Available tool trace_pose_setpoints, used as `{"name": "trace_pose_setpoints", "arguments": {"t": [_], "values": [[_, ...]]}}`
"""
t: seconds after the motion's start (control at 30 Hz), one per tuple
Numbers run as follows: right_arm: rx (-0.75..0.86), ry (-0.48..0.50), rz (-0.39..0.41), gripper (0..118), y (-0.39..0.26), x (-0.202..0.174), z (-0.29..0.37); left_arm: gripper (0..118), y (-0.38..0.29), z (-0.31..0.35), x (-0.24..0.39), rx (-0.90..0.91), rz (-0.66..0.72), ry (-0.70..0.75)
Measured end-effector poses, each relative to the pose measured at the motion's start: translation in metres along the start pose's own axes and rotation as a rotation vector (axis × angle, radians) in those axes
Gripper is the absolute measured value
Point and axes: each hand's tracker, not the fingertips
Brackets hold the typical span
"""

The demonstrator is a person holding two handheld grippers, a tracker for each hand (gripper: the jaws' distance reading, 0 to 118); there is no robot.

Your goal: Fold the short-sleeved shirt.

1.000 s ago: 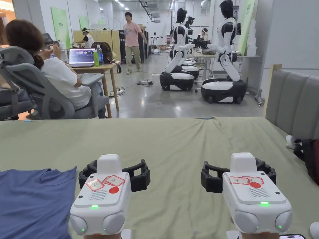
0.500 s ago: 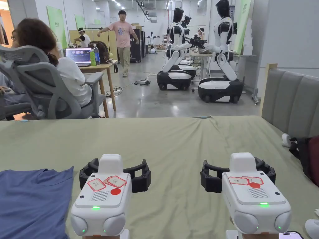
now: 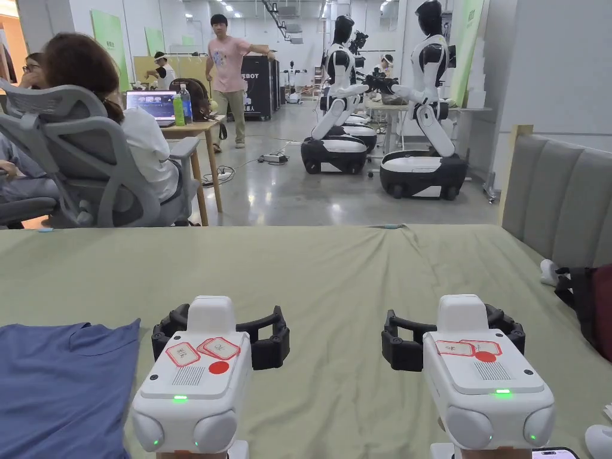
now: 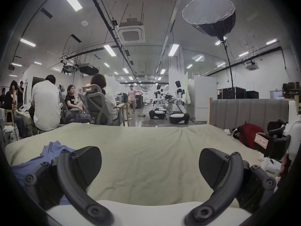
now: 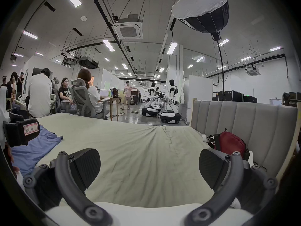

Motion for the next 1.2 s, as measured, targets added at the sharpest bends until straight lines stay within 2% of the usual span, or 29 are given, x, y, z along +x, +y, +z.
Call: {"name": "trace_pose_setpoints", "arguments": {"t": [0.57, 1.07, 1.1, 1.13, 1.17, 1.2], "values": [[0.017, 0.008, -0.003, 118, 0.0001, -0.0045, 0.0001, 118, -0.0044, -0.0014, -0.0049, 0.013, 0.011, 0.01], [-0.002, -0.022, -0.021, 118, -0.001, -0.0005, -0.0008, 118, -0.0069, -0.0019, -0.0039, -0.013, 0.014, 0.01], [-0.007, -0.018, -0.023, 116, -0.0007, 0.0002, -0.0003, 114, -0.0067, -0.0018, -0.0033, -0.016, 0.009, 0.01], [-0.009, -0.013, -0.024, 97, -0.0007, 0.001, 0.0006, 95, -0.0069, -0.0008, -0.003, -0.01, 0.005, 0.002], [-0.005, -0.011, -0.027, 69, -0.0026, 0.0022, 0.0006, 69, -0.0071, 0.0007, -0.0023, -0.001, -0.001, 0.0], [-0.002, -0.016, -0.026, 25, -0.0031, 0.0019, 0.0004, 33, -0.0075, 0.0019, -0.0015, 0.01, -0.011, -0.003]]}}
